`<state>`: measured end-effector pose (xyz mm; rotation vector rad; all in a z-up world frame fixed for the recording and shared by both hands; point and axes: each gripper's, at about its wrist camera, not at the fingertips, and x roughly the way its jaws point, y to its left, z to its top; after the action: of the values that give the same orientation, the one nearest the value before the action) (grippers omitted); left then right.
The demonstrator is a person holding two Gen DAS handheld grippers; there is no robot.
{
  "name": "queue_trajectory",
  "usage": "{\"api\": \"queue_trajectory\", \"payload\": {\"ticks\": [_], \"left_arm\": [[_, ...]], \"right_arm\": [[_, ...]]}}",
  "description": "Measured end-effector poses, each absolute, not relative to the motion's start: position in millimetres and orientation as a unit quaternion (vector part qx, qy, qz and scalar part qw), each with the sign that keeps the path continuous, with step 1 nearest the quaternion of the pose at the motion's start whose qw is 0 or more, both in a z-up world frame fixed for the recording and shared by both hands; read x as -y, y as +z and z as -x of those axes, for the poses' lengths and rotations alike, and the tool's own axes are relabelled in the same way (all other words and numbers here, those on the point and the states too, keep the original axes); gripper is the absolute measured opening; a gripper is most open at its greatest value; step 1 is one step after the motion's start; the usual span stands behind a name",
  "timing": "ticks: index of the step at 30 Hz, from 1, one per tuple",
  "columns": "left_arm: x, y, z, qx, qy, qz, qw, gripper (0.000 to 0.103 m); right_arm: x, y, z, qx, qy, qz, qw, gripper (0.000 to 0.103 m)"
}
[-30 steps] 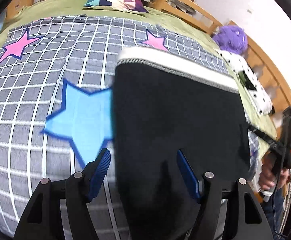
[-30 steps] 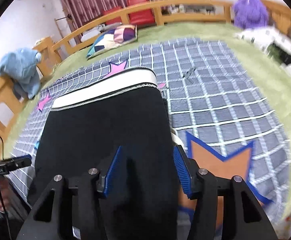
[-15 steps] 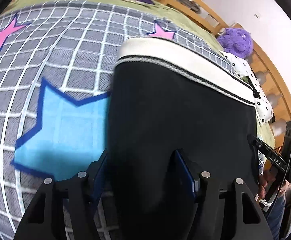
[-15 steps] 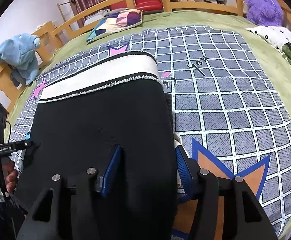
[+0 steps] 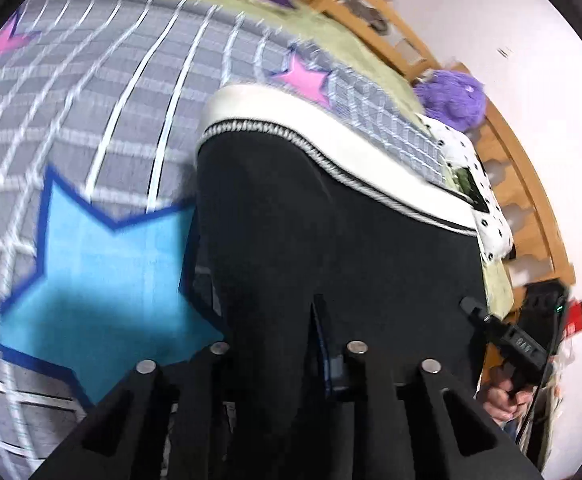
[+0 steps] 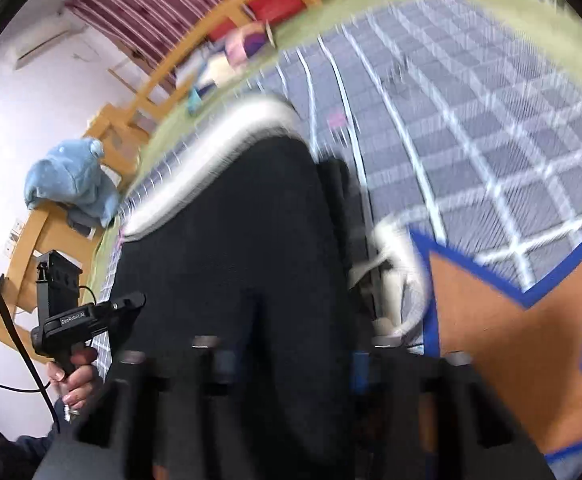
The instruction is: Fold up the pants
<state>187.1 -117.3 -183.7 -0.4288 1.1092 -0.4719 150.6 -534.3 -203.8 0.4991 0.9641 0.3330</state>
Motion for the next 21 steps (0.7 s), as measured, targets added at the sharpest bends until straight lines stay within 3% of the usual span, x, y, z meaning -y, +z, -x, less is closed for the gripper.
{"api": "queue_trajectory", "payload": {"ticks": [7,12,16,19,21], "left_arm": [[67.3,-131.4,-205.2,-0.486,-0.232,0.219,0.814,0.015],[-11.9,-102.9,-215.3,-0.468,-0.189,0.186,0.843,0.015],[-51.3,-123.1,-226.7,-0.486,-0.134,0.165,0.848,0.016],[-66.7,-165.4,-239.9,-0.529,-0.11,0.172,0.824,0.033],[-70.1,-182.5,-239.1,-0.541,-0.094,0.159,0.821,0.051]], "right_arm": [[470.9,-130.5,-140.9,-0.408,0.139,-0.198,0.88,0.022],[415.9,-132.6,-167.7,-0.397,0.185,-0.243,0.866,0.022],[350.8,-165.1,-203.3,-0.421,0.218,-0.25,0.844,0.022],[327.9,-195.7,-213.0,-0.433,0.18,-0.2,0.86,0.027],[334.5,-206.5,-212.2,-0.431,0.18,-0.196,0.862,0.031]]}}
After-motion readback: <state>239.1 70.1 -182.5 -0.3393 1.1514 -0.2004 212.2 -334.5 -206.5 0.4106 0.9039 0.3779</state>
